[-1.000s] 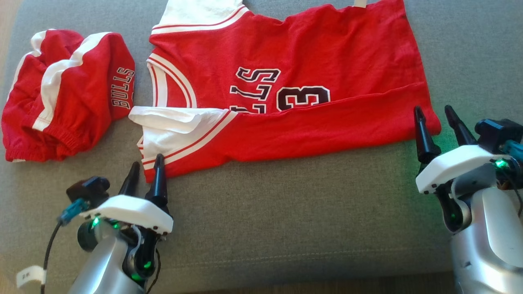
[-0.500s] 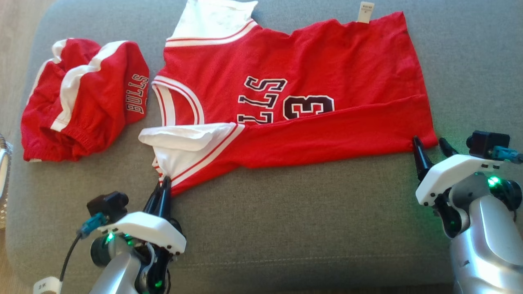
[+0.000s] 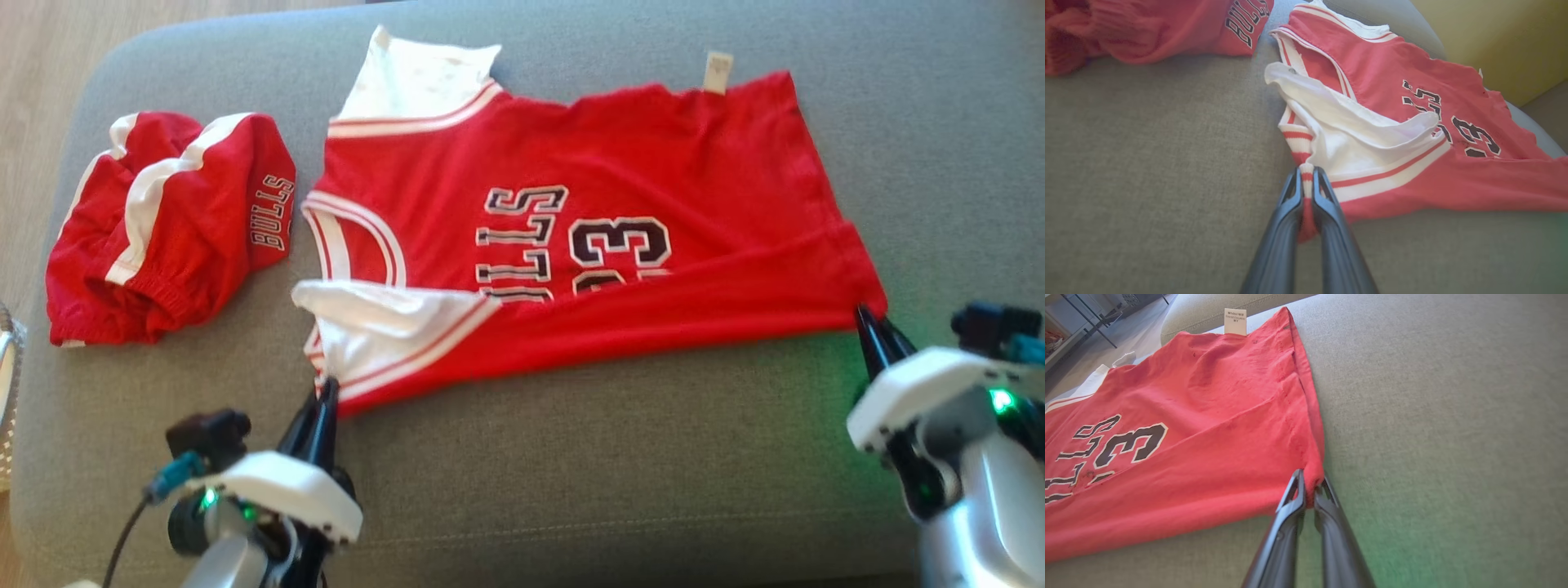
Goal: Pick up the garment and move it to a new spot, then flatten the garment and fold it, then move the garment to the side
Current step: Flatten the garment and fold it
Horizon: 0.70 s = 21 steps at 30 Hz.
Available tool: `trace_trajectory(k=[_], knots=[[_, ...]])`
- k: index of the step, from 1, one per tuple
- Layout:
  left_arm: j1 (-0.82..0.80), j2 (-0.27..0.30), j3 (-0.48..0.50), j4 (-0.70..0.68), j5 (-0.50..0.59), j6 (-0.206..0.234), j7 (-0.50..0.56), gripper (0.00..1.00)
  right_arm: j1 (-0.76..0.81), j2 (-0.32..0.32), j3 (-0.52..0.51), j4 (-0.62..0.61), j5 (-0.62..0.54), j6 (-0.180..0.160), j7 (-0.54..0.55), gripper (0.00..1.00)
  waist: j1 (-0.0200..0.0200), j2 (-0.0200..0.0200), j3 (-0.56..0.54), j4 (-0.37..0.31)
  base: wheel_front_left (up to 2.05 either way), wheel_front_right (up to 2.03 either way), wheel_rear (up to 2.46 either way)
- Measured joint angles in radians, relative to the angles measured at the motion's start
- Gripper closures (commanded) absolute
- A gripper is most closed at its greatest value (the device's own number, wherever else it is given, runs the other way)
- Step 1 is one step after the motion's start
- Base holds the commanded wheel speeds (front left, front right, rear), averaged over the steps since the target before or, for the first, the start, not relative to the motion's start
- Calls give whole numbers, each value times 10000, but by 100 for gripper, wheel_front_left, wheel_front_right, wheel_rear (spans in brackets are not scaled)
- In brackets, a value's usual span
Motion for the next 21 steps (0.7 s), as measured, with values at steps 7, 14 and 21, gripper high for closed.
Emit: trace_trajectory(k=[7, 14, 21], knots=[[1086, 324, -215, -997, 31, 228, 462, 100, 1550, -236, -276, -1444, 288, 0, 642, 100, 0, 0, -193, -91, 0, 0, 0], [2141, 579, -431, -2031, 27, 658, 1172, 100, 2917, -161, -775, -2746, 305, 2, 1570, 100, 0, 0, -85, -81, 0, 0, 0], [2212, 663, -420, -2169, 27, 1158, 1421, 0, 2981, 174, -1384, -2986, 77, 0, 2163, 0, 0, 0, -168, -16, 0, 0, 0]])
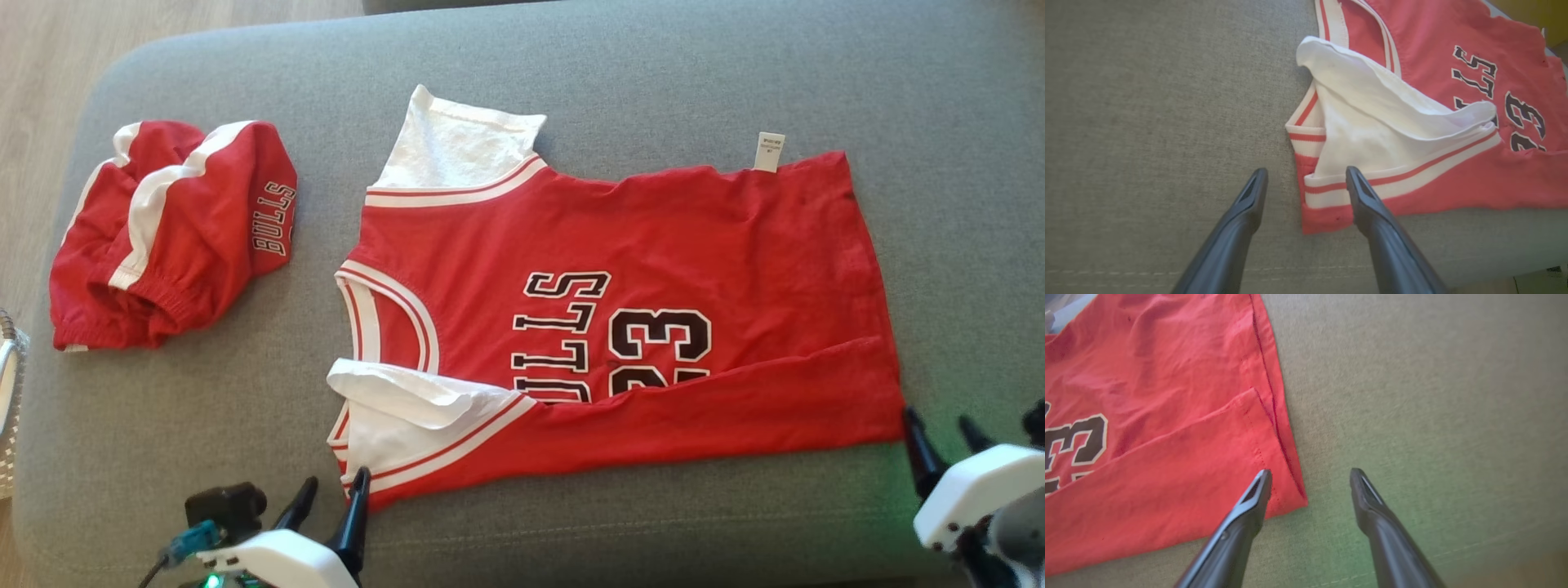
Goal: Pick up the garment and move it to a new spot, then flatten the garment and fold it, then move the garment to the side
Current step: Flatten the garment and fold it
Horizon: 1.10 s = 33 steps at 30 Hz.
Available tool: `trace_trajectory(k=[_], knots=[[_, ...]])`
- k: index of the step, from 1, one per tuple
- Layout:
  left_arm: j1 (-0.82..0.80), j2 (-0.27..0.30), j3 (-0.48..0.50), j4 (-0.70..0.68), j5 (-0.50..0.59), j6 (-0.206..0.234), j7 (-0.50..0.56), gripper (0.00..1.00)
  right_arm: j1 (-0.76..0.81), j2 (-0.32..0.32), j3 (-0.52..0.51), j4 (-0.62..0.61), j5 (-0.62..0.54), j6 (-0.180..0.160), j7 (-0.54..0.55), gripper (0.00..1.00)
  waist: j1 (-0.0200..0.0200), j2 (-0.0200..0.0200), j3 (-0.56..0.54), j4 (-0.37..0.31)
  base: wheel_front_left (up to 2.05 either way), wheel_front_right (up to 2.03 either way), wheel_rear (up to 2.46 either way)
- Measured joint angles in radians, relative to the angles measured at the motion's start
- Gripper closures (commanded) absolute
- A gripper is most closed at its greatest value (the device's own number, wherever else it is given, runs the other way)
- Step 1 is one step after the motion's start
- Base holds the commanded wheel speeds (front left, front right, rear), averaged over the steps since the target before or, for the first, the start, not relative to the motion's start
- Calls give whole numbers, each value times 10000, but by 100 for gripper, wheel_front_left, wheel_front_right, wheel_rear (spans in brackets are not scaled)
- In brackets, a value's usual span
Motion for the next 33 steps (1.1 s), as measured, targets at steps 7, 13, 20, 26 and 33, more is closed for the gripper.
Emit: trace_trajectory(k=[7, 13, 20, 26, 33], knots=[[44, 573, 481, -571, 2, 610, 326, 0, -6, 23, 251, -1375, -608, 0, -353, 0, 0, 0, -92, -160, 0, 0, 0], [-2101, 1519, 865, -1674, 364, 280, 988, 0, -36, 138, 1277, -1960, -257, 0, -865, 0, 0, 0, 202, -162, 0, 0, 0], [-7317, 1636, 313, -683, 31, -1668, 3045, 0, -869, 153, 2290, -2111, -261, 0, -1158, 0, 0, 0, 1217, -280, 0, 0, 0], [-9861, 1636, -280, 1507, 21, -2541, 3962, 0, -1518, 150, 2773, -2374, -255, 0, -1367, 0, 0, 0, 2312, -628, 0, 0, 0], [-11536, 1791, -1147, 3379, 267, -2761, 4587, 0, -1904, 148, 3010, -2420, -253, 0, -1611, 0, 2, -1, 3406, -1274, 0, 0, 0]])
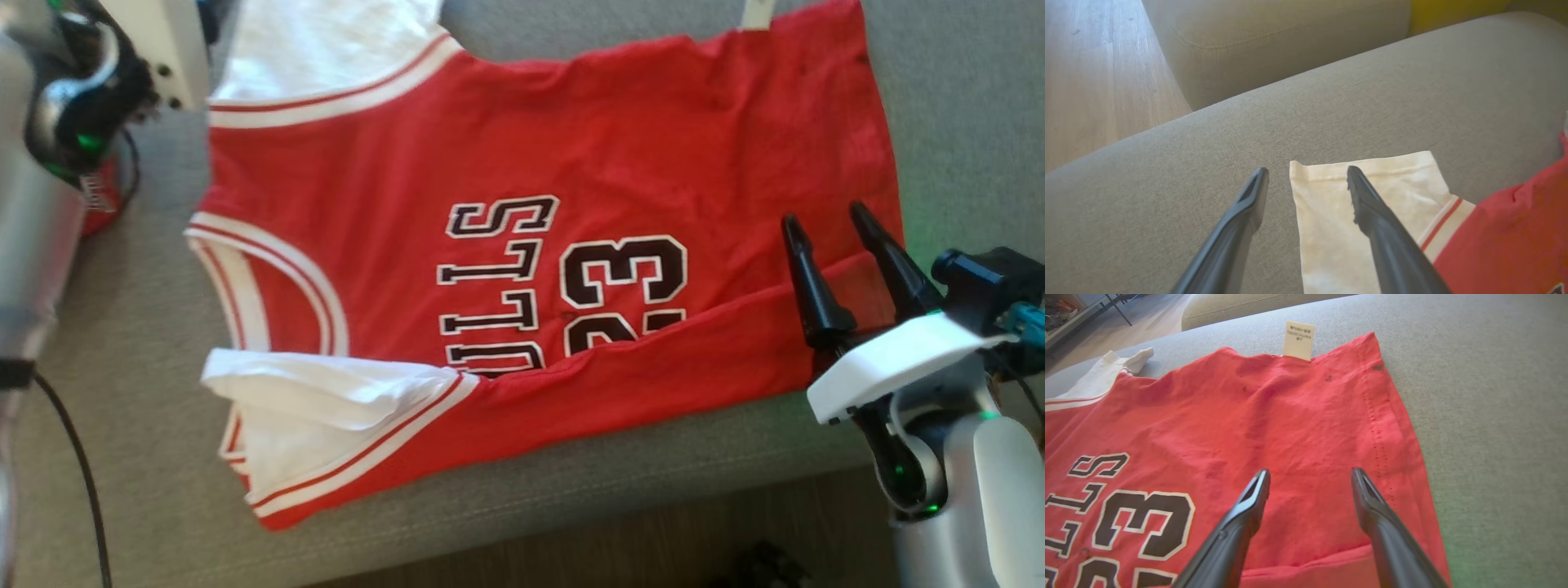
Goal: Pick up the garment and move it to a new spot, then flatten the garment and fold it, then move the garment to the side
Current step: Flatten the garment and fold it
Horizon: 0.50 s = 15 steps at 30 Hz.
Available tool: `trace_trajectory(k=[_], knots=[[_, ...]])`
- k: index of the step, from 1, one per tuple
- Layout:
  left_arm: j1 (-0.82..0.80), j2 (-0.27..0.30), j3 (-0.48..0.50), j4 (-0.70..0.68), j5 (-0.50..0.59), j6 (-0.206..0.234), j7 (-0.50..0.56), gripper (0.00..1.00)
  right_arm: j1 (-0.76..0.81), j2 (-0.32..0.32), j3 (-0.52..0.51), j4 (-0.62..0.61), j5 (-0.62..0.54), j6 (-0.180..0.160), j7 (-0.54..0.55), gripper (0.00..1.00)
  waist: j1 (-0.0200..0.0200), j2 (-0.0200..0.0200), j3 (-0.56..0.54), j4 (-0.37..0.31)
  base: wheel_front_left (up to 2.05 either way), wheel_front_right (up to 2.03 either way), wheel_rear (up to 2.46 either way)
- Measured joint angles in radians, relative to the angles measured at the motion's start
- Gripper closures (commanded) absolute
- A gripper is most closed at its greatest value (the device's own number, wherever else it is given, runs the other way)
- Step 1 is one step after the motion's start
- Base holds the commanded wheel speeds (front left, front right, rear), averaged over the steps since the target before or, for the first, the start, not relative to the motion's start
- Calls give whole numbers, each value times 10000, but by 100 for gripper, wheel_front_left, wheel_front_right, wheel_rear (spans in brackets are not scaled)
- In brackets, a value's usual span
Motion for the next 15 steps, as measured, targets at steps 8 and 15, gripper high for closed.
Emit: trace_trajectory(k=[8, 15], knots=[[-1004, 443, -570, 1417, 263, -4, 410, 0, -182, 2, 198, 54, 201, 0, -347, 0, 1, 0, 812, -632, 0, 0, 0], [-1476, 606, -1099, 1776, -35, -65, 410, 0, -268, 4, 186, 150, 203, 0, -527, 0, 0, 0, 1074, -1006, 0, 0, 0]])
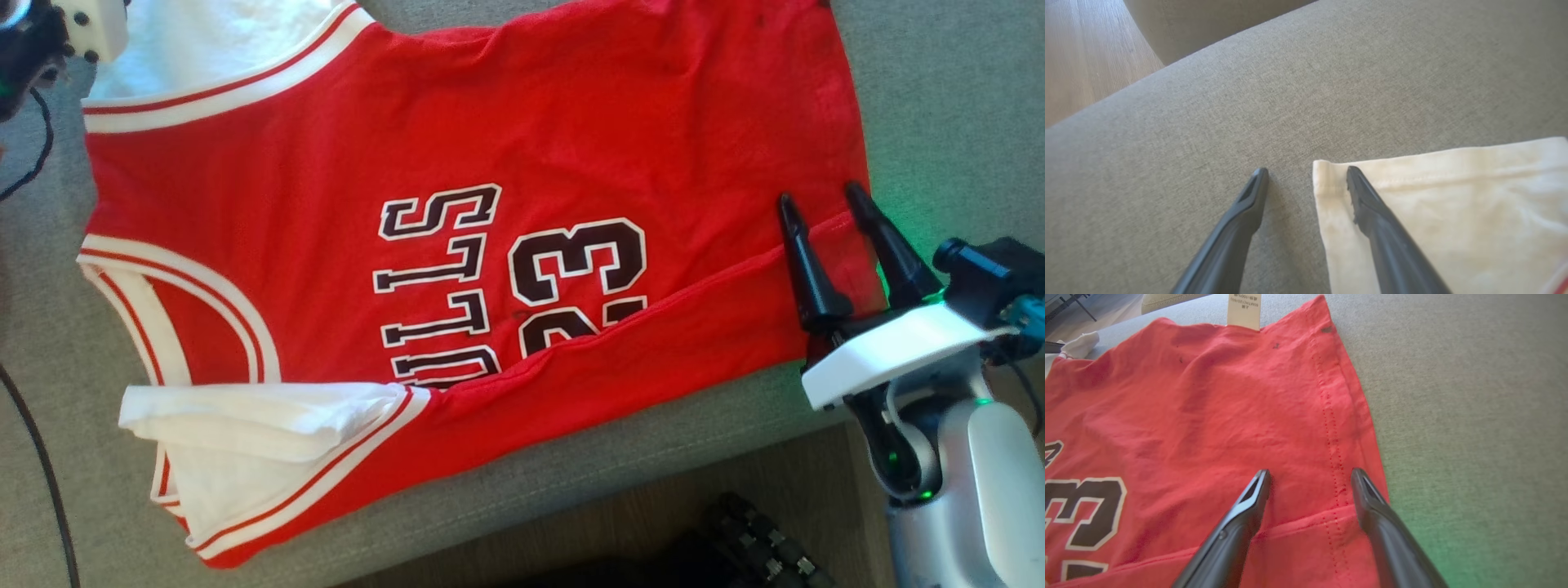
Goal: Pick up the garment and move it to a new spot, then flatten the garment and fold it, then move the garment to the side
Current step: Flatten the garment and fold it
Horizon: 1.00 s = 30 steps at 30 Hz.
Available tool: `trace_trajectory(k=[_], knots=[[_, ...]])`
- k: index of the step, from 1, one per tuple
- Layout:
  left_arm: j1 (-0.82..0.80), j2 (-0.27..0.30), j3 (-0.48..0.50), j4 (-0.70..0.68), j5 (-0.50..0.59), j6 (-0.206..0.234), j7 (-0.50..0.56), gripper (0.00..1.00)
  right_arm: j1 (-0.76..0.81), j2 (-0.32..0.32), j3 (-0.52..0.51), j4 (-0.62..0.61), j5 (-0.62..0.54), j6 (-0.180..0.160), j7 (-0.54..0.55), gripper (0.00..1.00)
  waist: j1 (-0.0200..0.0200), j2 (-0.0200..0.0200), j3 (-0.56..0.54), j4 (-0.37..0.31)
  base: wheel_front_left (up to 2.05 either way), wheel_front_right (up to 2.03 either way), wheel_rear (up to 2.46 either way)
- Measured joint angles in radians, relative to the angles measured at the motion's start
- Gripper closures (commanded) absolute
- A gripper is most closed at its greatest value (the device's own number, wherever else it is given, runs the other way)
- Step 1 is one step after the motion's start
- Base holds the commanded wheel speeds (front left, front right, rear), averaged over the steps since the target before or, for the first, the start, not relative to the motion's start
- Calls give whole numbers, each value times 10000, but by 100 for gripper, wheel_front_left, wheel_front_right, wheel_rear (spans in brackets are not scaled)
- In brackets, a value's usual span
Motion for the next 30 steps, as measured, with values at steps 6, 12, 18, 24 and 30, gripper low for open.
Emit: trace_trajectory(k=[6, 12, 18, 24, 30], knots=[[-261, 119, -708, -81, -577, -12, 280, 100, -248, -2, -88, 115, -23, 0, -75, 0, 0, 0, 20, -49, 0, 0, 0], [-302, 280, -1172, -42, -706, -12, -132, 100, -864, -2, -159, 155, -320, 0, 307, 0, -1, 0, -130, -27, 0, 0, 0], [-298, 341, -1649, -84, -989, -12, -744, 100, -3261, -13, -426, 1325, -700, 0, 1918, 0, -1, 0, -465, 68, 0, 0, 0], [-310, 385, -2182, -385, -1377, -10, -1191, 100, -5654, -56, -518, 3348, -1266, 0, 3315, 0, -1, 0, -661, 393, 0, 0, 0], [-540, 506, -2615, -568, -1657, -10, -1335, 100, -6838, -69, -631, 4899, -1703, 0, 4178, 0, -1, 0, -683, 695, 0, 0, 0]])
